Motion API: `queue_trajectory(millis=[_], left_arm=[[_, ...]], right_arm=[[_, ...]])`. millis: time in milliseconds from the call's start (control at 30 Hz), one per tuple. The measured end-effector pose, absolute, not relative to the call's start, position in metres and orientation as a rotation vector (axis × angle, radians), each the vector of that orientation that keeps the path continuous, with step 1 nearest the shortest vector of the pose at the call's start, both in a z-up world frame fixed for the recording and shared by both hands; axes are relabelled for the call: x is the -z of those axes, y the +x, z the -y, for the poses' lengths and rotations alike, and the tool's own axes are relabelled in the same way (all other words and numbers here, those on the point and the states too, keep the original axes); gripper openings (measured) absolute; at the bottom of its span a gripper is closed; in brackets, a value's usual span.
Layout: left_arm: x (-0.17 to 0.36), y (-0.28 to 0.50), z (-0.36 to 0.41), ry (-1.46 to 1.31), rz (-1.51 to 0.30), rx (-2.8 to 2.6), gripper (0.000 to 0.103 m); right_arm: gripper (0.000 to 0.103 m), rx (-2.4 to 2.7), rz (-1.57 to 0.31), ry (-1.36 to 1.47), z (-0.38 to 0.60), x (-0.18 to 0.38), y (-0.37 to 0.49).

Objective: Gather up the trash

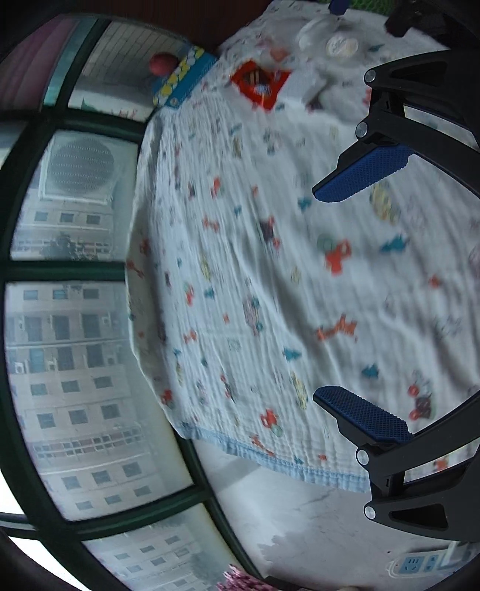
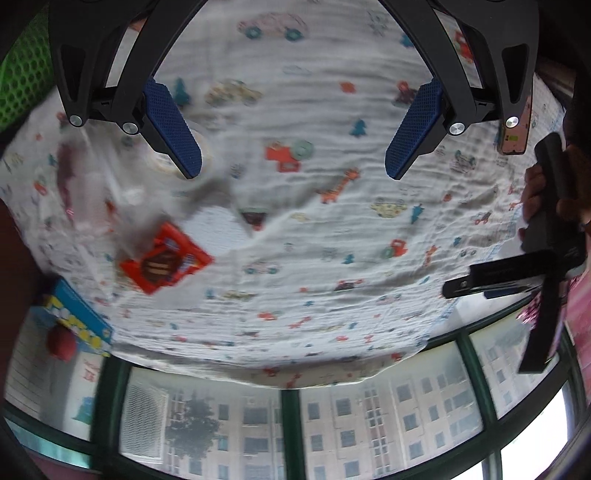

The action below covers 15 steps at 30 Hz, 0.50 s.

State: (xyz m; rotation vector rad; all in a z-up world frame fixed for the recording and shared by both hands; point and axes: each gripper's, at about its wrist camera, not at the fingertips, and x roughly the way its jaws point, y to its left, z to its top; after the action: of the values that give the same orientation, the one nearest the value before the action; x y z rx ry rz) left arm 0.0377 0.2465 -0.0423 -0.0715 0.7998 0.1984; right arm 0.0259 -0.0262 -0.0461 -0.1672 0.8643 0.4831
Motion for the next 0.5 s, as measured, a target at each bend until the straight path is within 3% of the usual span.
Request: queue_trajectory(millis=[500], left_arm=[[0.017, -0.008, -0.096, -0.050, -0.761, -0.072, 0.096]], right_arm=[[0.098, -0.232, -0.867, -0.063, 0.152, 0.029, 0.002]])
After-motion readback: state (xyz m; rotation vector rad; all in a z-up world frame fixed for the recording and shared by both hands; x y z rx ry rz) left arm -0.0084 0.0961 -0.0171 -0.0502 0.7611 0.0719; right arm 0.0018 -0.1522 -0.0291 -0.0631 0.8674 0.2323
